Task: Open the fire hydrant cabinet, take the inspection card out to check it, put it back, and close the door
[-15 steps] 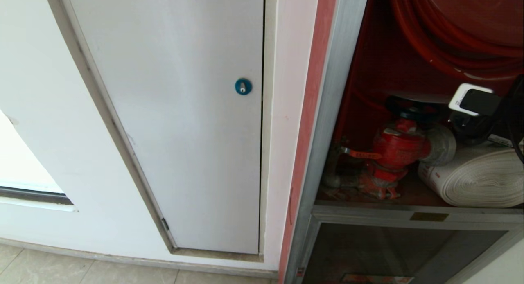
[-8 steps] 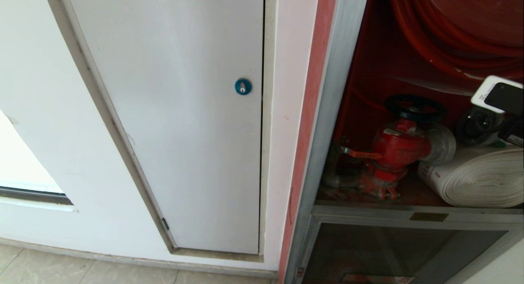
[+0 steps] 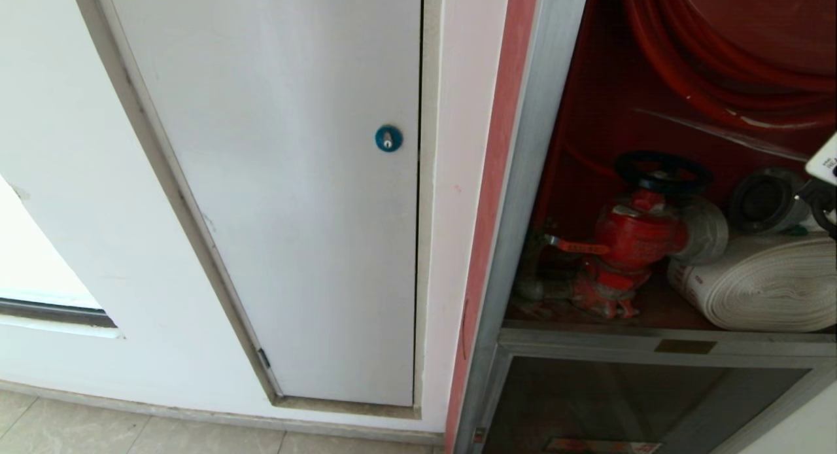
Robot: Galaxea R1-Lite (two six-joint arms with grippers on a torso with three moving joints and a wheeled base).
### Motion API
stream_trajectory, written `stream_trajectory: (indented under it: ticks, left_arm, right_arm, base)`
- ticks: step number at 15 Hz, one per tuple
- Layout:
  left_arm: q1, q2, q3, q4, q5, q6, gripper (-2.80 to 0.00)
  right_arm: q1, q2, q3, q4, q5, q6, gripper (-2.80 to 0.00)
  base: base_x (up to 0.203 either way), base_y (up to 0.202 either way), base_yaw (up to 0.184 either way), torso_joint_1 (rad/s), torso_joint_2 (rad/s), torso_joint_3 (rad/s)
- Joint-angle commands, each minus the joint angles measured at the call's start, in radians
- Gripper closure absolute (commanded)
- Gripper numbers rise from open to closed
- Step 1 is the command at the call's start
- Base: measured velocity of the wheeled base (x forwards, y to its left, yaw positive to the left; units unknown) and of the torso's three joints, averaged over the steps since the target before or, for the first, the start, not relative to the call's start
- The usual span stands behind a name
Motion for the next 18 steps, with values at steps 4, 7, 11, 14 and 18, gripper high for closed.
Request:
stream_trajectory:
  ticks: [4, 7, 11, 14, 18]
  left_arm:
    - [0.000, 0.001, 0.005, -0.001, 0.000, 0.000, 0.00]
    - [0.000, 0.001, 0.005, -0.001, 0.000, 0.000, 0.00]
    - [0.000, 0.001, 0.005, -0.001, 0.000, 0.000, 0.00]
    - [0.000, 0.001, 0.005, -0.001, 0.000, 0.000, 0.00]
    - [0.000, 0.001, 0.005, -0.001, 0.000, 0.000, 0.00]
  right_arm:
    - [0.001, -0.090, 0.017, -0.001, 0.002, 0.085, 0.00]
    - [0.006, -0.120, 0.017, 0.000, 0.007, 0.193, 0.00]
    - [0.008, -0.181, 0.043, 0.000, 0.009, 0.290, 0.00]
    - [0.038, -0.234, 0.073, 0.000, 0.009, 0.368, 0.00]
    - [0.079, -0.274, 0.066, 0.107, 0.010, 0.469, 0.00]
  base:
    - [0.000, 0.000, 0.000, 0.000, 0.00, 0.000]
    - [0.000, 0.000, 0.000, 0.000, 0.00, 0.000]
    - [0.000, 0.000, 0.000, 0.000, 0.00, 0.000]
    - [0.000, 0.000, 0.000, 0.000, 0.00, 0.000]
    - [0.000, 0.000, 0.000, 0.000, 0.00, 0.000]
